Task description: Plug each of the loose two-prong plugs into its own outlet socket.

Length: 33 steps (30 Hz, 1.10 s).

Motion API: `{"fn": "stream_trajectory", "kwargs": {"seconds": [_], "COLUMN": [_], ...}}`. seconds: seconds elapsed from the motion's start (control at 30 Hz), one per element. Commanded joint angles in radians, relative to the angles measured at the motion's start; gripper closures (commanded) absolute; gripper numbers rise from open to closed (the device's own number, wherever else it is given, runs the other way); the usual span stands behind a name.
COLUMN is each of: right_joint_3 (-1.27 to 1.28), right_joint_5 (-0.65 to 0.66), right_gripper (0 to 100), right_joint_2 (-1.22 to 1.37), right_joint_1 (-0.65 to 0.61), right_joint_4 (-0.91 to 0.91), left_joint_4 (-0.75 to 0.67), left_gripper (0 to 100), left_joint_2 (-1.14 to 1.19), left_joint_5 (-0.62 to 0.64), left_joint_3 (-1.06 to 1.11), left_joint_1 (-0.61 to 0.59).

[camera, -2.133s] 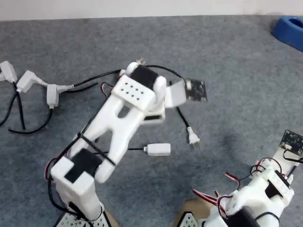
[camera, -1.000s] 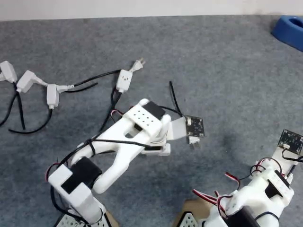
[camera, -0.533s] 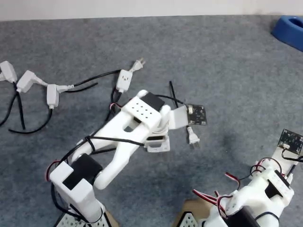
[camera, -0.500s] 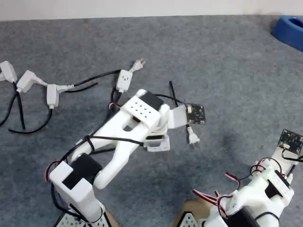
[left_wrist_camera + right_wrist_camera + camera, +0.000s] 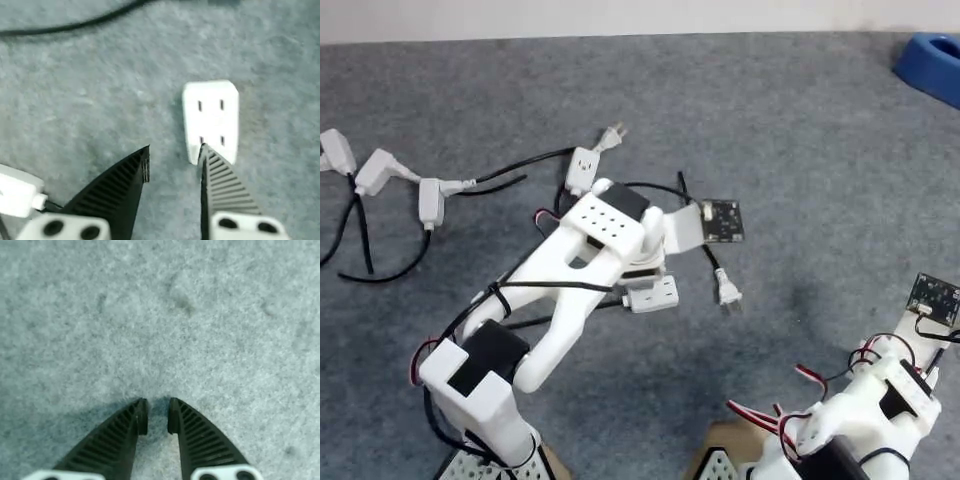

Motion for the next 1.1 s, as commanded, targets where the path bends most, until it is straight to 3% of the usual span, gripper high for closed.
{"fn": "stream_trajectory", "kwargs": {"seconds": [0.0,0.23,0.67,1.07], "right_joint_3": [-0.010,-0.012,-0.012,-0.012], "right_joint_5": [0.009,0.012,0.014,0.014], "right_gripper": [90.8,90.8,90.8,90.8], "right_joint_2": [-0.027,-0.027,-0.027,-0.027], "right_joint_1": [0.013,0.018,0.013,0.015], "right_joint_4": [-0.004,-0.004,-0.004,-0.004], "left_joint_4": [-0.044,0.114,0.172,0.164], "left_gripper": [82,82,82,78], "left_joint_2": [0.045,0.183,0.183,0.189], "left_joint_5": [0.012,0.015,0.104,0.114], "left_joint_3": [-0.094,-0.196,-0.197,-0.199], "left_joint_1": [0.015,0.058,0.074,0.077]}}
